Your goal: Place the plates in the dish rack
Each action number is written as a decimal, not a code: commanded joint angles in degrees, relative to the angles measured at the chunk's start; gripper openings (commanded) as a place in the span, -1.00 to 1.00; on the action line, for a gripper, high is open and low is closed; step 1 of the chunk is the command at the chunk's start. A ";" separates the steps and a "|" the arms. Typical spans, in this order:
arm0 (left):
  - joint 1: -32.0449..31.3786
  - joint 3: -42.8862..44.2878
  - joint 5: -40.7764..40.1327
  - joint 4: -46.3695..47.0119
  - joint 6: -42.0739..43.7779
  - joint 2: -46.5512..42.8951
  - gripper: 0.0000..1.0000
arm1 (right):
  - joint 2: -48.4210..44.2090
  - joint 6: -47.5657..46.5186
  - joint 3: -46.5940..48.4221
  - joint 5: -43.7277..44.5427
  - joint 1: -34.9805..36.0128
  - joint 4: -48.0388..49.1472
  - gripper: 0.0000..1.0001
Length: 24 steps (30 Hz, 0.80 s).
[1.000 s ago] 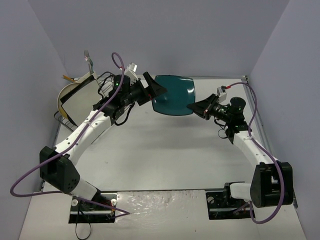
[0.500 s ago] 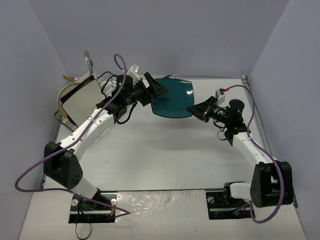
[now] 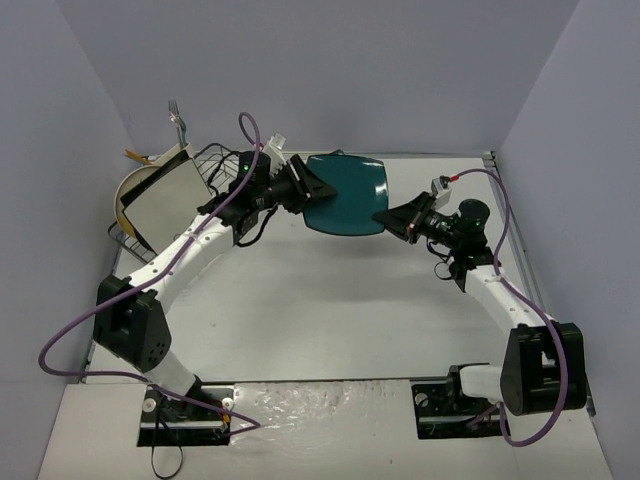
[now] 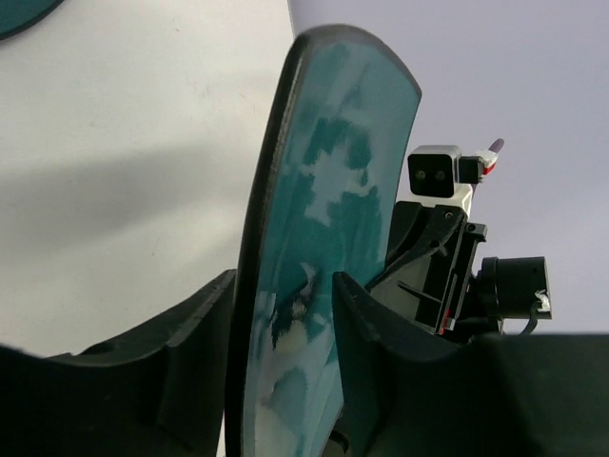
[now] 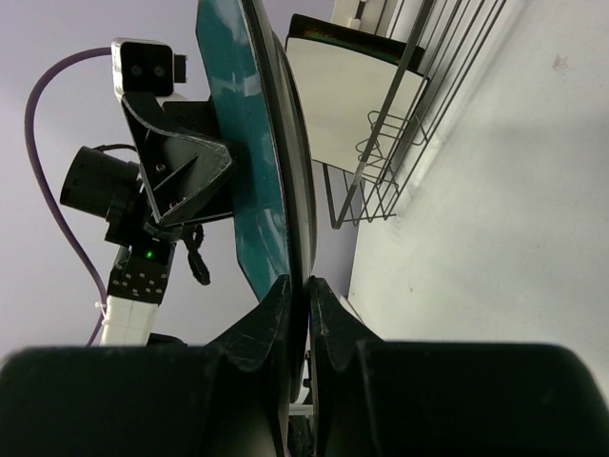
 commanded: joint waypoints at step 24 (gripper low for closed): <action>3.92 2.10 10.78 2.23 1.33 -1.95 -0.10 | -2.77 4.48 0.27 -3.57 0.28 17.60 -1.00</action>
